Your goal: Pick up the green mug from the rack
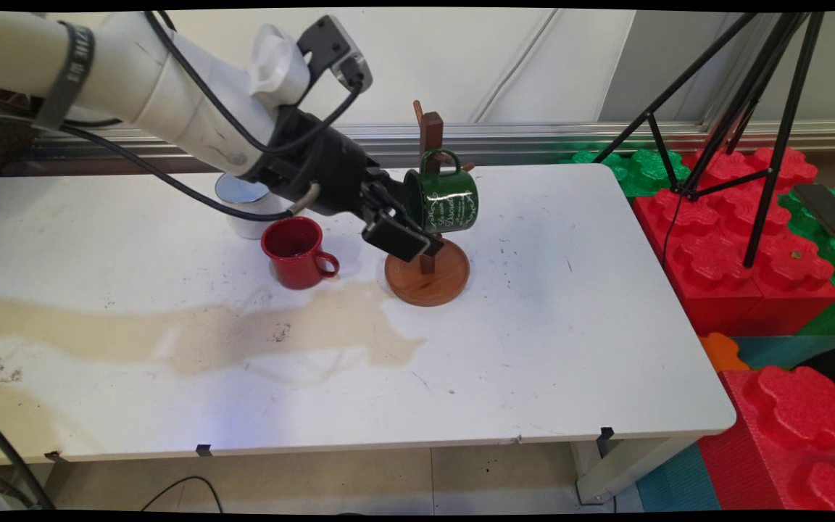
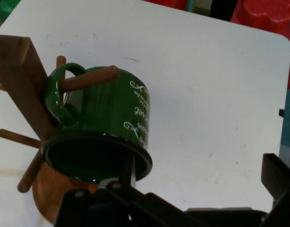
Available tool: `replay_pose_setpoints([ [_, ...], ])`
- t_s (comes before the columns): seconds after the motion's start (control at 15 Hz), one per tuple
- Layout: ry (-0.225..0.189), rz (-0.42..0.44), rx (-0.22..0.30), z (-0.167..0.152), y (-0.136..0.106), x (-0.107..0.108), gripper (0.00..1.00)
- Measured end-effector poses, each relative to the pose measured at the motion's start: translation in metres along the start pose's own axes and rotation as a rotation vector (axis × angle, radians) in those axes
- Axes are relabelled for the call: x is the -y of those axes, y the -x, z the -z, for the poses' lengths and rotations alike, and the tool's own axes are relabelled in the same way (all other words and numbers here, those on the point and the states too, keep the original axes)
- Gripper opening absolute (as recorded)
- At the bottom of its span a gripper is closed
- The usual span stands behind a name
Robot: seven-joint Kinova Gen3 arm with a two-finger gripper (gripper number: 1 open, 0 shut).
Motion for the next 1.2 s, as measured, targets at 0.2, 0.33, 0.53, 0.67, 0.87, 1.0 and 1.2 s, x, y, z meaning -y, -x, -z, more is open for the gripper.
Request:
replay_pose_setpoints([
  [0.2,-0.003,0.023,-0.011,-0.009,0.002,-0.001,1.0],
  [0.33,-0.018,0.051,-0.012,-0.014,0.005,0.001,1.0],
  [0.53,-0.038,0.087,-0.008,-0.02,0.011,0.004,1.0],
  [0.67,-0.05,0.109,-0.008,-0.023,0.016,0.006,1.0],
  [0.87,-0.057,0.134,-0.021,-0.028,0.02,0.008,1.0],
  [1.0,-0.057,0.144,-0.029,-0.031,0.021,0.01,1.0],
  [1.2,-0.057,0.159,-0.042,-0.036,0.023,0.011,1.0],
])
